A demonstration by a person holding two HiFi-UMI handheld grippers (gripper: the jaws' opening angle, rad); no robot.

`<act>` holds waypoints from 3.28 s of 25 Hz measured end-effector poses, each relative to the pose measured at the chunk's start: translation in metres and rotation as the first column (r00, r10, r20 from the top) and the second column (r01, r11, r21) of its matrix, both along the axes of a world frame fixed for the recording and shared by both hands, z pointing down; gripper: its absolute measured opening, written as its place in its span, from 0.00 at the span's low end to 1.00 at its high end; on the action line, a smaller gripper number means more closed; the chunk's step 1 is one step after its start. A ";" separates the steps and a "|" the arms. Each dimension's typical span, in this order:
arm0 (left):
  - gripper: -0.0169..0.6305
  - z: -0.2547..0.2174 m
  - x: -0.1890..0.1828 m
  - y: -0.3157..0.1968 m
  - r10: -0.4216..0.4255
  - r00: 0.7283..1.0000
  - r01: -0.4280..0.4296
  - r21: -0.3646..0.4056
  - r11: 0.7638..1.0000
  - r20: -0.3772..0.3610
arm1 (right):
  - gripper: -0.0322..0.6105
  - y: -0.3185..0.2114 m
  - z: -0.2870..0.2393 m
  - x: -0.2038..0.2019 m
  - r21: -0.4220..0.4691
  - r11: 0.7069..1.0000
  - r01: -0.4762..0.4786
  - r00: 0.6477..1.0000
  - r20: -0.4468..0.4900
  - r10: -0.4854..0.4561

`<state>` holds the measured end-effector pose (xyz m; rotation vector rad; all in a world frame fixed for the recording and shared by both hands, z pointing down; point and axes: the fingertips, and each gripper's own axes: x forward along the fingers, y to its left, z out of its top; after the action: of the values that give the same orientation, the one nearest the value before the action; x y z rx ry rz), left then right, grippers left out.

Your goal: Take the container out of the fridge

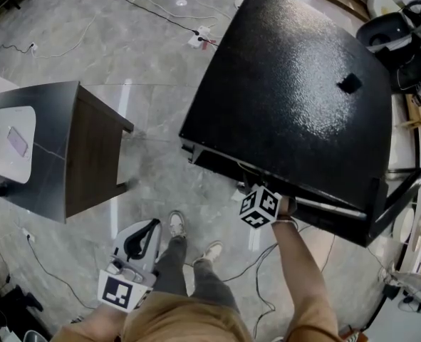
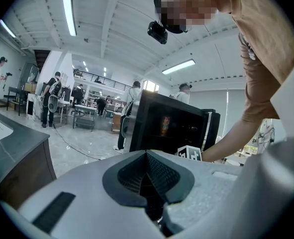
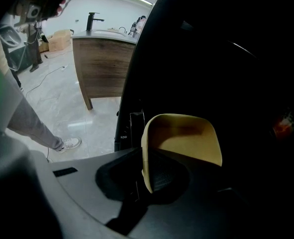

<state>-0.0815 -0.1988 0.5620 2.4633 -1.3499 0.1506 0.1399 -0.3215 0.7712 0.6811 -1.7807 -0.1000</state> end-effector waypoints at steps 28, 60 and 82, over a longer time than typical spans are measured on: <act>0.03 -0.044 0.026 0.023 0.028 1.000 -0.028 0.072 0.997 -0.011 | 0.08 0.049 -0.071 -0.013 0.040 0.997 -0.059 0.985 0.162 0.052; 0.03 -0.102 0.051 0.085 0.033 0.999 -0.033 0.180 0.983 0.000 | 0.08 0.125 -0.151 -0.034 0.112 0.989 -0.099 0.929 0.366 0.051; 0.03 -0.148 0.071 0.120 0.027 0.999 -0.031 0.262 0.964 0.017 | 0.08 0.177 -0.230 -0.048 0.177 0.979 -0.105 0.851 0.525 -0.003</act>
<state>-0.0105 -0.0787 0.4138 2.7036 -1.4203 -0.0070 0.0919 -0.1442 0.5414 0.9685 -2.2966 -0.0592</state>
